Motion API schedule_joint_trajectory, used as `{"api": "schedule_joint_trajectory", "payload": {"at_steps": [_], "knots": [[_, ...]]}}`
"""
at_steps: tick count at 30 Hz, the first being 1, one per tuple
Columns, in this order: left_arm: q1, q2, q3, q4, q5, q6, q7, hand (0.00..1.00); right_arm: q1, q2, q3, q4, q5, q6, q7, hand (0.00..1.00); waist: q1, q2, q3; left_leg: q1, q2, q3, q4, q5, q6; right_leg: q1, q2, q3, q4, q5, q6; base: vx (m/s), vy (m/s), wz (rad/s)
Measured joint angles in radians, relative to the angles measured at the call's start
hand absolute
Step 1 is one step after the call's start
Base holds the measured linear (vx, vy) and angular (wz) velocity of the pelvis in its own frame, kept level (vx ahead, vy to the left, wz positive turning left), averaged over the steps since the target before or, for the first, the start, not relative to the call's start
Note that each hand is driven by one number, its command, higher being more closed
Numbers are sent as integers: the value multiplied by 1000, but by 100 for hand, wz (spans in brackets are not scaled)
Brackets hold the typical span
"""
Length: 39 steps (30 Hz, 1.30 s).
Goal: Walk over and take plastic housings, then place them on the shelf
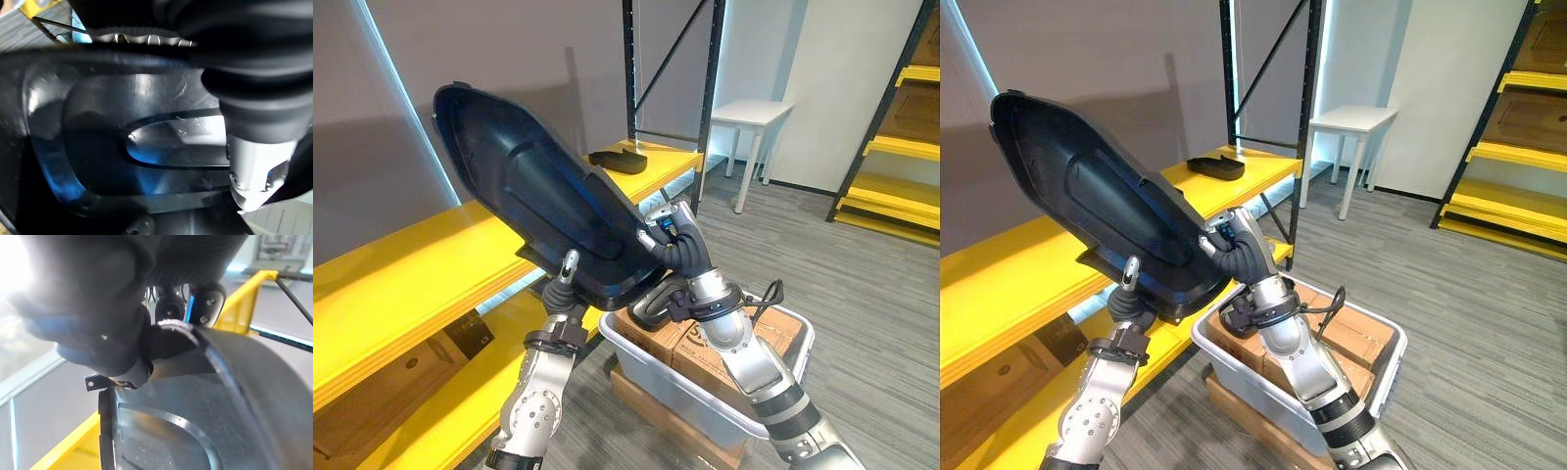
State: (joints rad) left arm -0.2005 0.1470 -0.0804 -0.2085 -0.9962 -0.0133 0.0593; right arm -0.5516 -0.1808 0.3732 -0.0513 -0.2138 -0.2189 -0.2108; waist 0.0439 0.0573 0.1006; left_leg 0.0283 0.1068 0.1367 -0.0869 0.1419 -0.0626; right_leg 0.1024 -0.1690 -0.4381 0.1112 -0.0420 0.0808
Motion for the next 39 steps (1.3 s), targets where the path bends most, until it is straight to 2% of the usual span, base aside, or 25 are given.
{"api": "schedule_joint_trajectory", "payload": {"at_steps": [7, 11, 14, 15, 20, 21, 22, 26, 28, 30, 32, 33, 35, 36, 37, 38, 39], "knots": [[1, -15, 45, -38, 164, -43, 55, 100, 50, 32, 32, 1, 130, -3, 6, 100, 4, -2, -24, -1, 1, -7, 0, -2, -2, 12, 6, -10, -22, 4, 0, 6, -11, 2], [25, -16, 64, -56, 229, -42, 97, 100, 83, 33, 69, -4, 153, -20, 6, 100, 23, -3, -27, -1, 1, -9, 1, -5, -7, 18, 10, -11, -38, 7, -3, 4, -5, 1], [70, -17, 89, -64, 238, -42, 104, 100, 96, 33, 114, 3, 169, -21, 7, 100, 27, -8, -32, -10, 0, -25, 1, -6, -8, 23, 16, -17, -52, 7, -3, 27, -26, 12], [81, -17, 95, -64, 247, -43, 104, 100, 99, 33, 124, 7, 169, -21, 8, 0, 28, -9, -33, -10, 0, -26, 1, -7, -9, 24, 17, -18, -54, 7, -3, 44, -32, 11], [132, -21, 121, -63, 295, -41, 97, 100, 129, 35, 163, 28, 207, -44, 38, 0, 50, -14, -35, -18, -2, -52, 1, -8, -12, 40, 21, -44, -68, 7, -3, 34, -30, 14], [150, -21, 136, -58, 314, -46, 93, 100, 130, 35, 182, 29, 262, -45, 63, 0, 56, -14, -35, -18, -2, -54, 1, -8, -12, 43, 23, -46, -67, 6, -2, 19, -21, 8], [153, -21, 138, -57, 314, -48, 92, 100, 130, 35, 185, 29, 269, -45, 67, 0, 56, -14, -35, -18, -2, -54, 1, -8, -12, 43, 23, -46, -67, 6, -2, 25, -28, 4], [219, -22, 155, 33, 362, -81, 84, 100, 130, 49, 227, 58, 349, -45, 96, 0, 69, -13, -37, -16, -1, -57, 1, -8, -13, 46, 24, -47, -67, 4, -1, 0, 0, 0], [256, -32, 202, 107, 386, -105, 109, 100, 135, 80, 219, 62, 413, -46, 97, 0, 72, -12, -37, -18, -1, -60, 1, -9, -14, 45, 24, -50, -66, 2, 1, 0, -9, 5], [294, -38, 294, 192, 394, -142, 141, 100, 140, 107, 162, 59, 472, -55, 96, 0, 74, -11, -37, -38, -3, -83, 13, -13, -19, 39, 19, -70, -45, -11, 11, 5, -23, 29], [345, -40, 439, 274, 398, -188, 207, 100, 157, 107, 31, 51, 535, -75, 96, 0, 98, -10, -35, -62, -15, -130, 29, -11, -20, 25, -5, -112, 32, -55, 12, 23, -28, 61], [362, -42, 477, 288, 398, -204, 221, 100, 166, 106, -9, 41, 562, -75, 101, 0, 102, -10, -34, -62, -20, -143, 32, -11, -20, 27, -16, -127, 57, -71, 15, 32, -35, 77], [424, -56, 615, 302, 401, -267, 258, 100, 206, 82, -180, -11, 639, -78, 113, 0, 120, -3, -22, -58, -45, -179, 31, -11, -16, 61, -50, -199, 128, -125, 23, 33, -61, 91], [435, -57, 641, 302, 401, -281, 261, 100, 218, 74, -223, -19, 654, -77, 116, 0, 121, -2, -18, -55, -43, -152, 30, -35, 8, 84, -53, -231, 126, -127, 27, 24, -77, 144], [437, -58, 676, 302, 410, -293, 261, 100, 250, 45, -318, -44, 678, -76, 113, 0, 112, -5, -6, -61, -24, -28, 63, -58, 73, 148, -57, -320, 105, -125, 29, 22, -115, 184], [442, -59, 687, 291, 429, -295, 260, 100, 280, 2, -410, -61, 680, -75, 103, 0, 104, -9, 3, -63, -6, 71, 99, -63, 89, 188, -66, -387, 102, -127, 32, 19, -99, 191], [452, -61, 695, 278, 442, -295, 259, 100, 294, -17, -451, -61, 686, -75, 94, 0, 104, -7, 4, -67, 3, 119, 109, -64, 89, 202, -70, -420, 103, -132, 39, 17, -66, 163]]}}
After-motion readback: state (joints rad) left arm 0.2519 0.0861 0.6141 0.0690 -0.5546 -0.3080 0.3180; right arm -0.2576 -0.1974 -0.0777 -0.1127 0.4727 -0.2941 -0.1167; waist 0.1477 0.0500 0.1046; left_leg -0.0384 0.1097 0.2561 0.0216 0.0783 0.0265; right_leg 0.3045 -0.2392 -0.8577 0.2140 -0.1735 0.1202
